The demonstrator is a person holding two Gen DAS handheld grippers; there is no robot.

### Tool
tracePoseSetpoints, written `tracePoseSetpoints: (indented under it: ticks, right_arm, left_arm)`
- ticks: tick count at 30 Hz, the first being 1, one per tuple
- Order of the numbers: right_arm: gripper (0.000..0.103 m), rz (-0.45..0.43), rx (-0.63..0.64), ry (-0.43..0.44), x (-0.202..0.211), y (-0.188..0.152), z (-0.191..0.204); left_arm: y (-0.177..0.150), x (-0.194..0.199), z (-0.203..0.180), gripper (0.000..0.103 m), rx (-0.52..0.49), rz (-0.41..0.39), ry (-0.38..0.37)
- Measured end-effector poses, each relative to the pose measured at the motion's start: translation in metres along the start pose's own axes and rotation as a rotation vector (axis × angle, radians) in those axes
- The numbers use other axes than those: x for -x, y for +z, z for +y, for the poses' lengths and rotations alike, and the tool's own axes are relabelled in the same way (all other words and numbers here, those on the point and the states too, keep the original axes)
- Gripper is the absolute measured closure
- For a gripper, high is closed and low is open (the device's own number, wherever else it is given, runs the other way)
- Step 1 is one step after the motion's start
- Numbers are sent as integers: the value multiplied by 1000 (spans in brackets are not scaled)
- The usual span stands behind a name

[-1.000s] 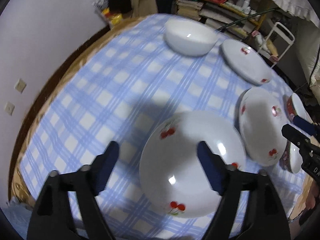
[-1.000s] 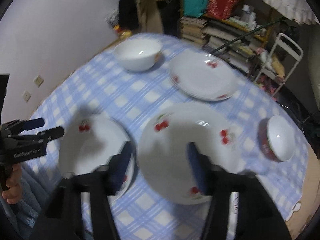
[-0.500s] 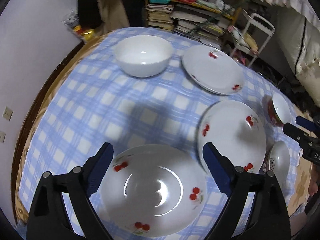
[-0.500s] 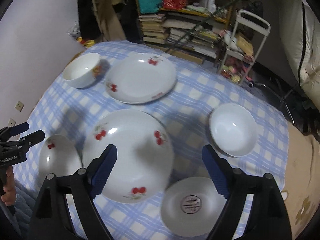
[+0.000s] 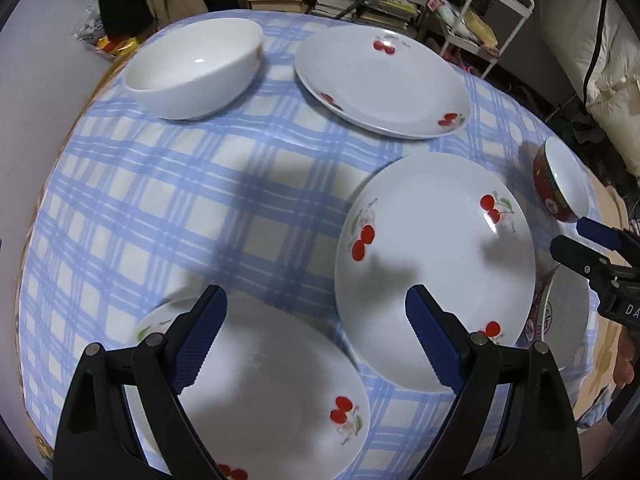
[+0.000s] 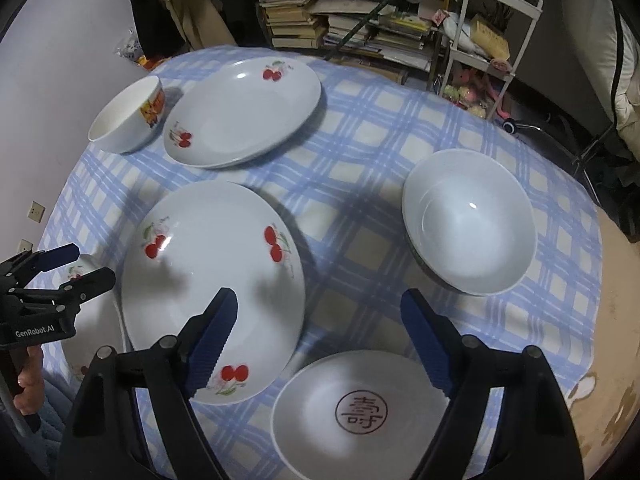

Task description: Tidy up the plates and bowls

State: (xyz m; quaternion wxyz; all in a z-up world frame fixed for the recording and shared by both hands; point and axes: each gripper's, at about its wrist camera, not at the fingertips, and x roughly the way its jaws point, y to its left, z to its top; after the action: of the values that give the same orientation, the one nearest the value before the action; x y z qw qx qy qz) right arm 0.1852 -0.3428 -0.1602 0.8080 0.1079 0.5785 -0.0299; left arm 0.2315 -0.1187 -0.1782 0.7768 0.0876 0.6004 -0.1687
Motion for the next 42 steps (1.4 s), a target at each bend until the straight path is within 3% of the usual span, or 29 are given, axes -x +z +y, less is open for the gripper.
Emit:
tracePoseSetpoints:
  ticks: [12, 14, 19, 21, 29, 31, 38, 42]
  right_arm:
    - [21, 82, -29, 44, -35, 3, -8]
    - [29, 97, -26, 55, -39, 2, -8]
    - [35, 138, -35, 47, -49, 2, -8]
    - [42, 146, -41, 60, -52, 3, -8]
    - [77, 193, -31, 108, -62, 3, 5]
    - [83, 194, -12, 117, -63, 3, 10]
    - [88, 174, -46, 168, -62, 2, 8]
    - [89, 158, -73, 187, -59, 2, 4]
  left_arm:
    - [11, -35, -24, 18, -37, 52, 1]
    - [12, -39, -27, 20, -39, 61, 1]
    - [13, -51, -32, 22, -38, 84, -4]
    - [13, -54, -34, 28, -37, 92, -13]
    - [14, -56, -37, 73, -40, 78, -13]
    - [14, -54, -33, 76, -36, 75, -12]
    - [13, -56, -17, 79, 32, 57, -67]
    - [11, -49, -5, 79, 79, 56, -59]
